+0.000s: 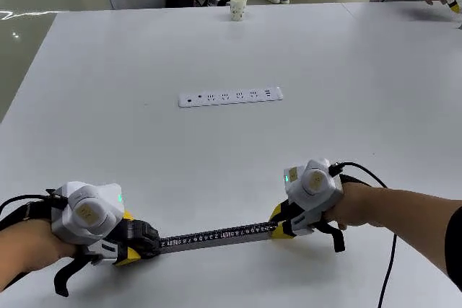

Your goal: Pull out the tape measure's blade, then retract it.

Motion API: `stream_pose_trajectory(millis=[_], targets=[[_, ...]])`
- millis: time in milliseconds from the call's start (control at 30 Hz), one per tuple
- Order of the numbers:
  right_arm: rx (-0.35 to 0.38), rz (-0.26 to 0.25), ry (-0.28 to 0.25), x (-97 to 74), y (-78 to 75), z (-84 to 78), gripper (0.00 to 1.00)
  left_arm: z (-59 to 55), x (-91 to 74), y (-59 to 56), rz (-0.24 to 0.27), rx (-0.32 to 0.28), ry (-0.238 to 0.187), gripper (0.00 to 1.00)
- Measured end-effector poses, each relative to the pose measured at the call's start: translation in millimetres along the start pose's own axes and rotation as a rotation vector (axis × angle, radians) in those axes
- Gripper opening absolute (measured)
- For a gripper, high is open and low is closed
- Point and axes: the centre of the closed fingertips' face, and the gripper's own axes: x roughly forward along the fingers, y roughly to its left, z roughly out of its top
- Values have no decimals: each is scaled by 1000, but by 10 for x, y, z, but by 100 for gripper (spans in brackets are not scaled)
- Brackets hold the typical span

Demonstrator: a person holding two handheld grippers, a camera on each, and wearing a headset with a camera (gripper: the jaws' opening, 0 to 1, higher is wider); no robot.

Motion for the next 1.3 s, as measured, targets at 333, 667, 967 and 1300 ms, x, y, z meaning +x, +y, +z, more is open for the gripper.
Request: stream_pose_trajectory(millis=[333, 667, 967, 1300], targets=[[5, 2, 0, -37, -15, -63, 10, 2, -1, 0, 0, 0, 2, 32], [11, 1, 1, -66, -19, -99, 10, 11, 0, 8, 2, 2, 3, 32], [13, 3, 3, -76, -25, -125, 10, 9, 4, 7, 2, 0, 0, 32], [29, 6, 1, -79, -23, -114, 10, 9, 5, 5, 1, -4, -7, 32]])
